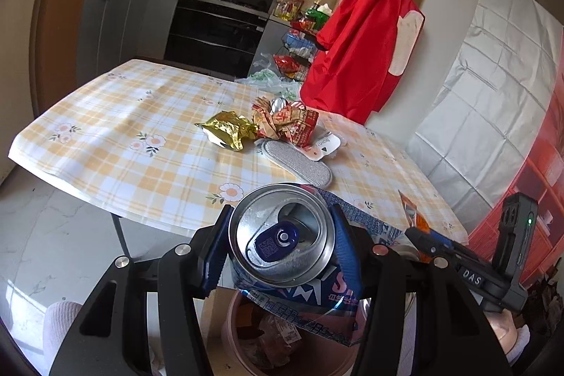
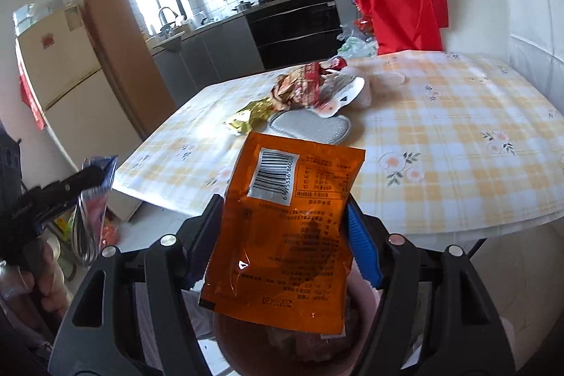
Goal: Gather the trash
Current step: 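Move the can and orange packet over the bin and open both grippers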
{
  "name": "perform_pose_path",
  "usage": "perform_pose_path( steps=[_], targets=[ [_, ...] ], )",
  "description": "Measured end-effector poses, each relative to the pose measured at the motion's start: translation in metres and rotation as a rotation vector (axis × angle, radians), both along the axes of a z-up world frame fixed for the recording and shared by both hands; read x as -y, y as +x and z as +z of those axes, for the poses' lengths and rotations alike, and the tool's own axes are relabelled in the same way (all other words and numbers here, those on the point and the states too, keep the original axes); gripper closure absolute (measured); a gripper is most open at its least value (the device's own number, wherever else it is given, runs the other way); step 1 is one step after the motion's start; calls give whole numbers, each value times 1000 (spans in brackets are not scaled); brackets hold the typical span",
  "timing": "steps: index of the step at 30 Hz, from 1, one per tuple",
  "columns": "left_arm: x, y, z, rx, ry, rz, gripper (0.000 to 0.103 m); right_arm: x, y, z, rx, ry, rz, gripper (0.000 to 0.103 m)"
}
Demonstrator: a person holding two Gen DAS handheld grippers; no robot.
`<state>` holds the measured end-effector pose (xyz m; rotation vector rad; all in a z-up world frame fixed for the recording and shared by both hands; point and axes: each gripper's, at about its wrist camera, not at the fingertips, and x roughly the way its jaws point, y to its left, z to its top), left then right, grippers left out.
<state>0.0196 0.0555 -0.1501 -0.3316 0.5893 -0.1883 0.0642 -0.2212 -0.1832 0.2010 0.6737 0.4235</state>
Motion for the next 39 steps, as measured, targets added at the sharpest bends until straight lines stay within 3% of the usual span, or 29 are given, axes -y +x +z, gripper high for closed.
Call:
perform_pose_path(
  steps=[10, 23, 31, 39],
  targets=[
    [-14, -28, 8, 32, -8, 49, 50, -13, -31, 4, 21, -54, 54, 36],
    [-20, -30, -2, 30, -5, 59, 50, -26, -28, -14, -32, -44, 93, 29],
    [-14, -28, -6, 12, 5, 43, 50, -16, -32, -9, 2, -23, 39, 10],
    [-6, -26, -8, -4, 18, 15, 50, -1, -35, -2, 50, -12, -69, 6]
  ],
)
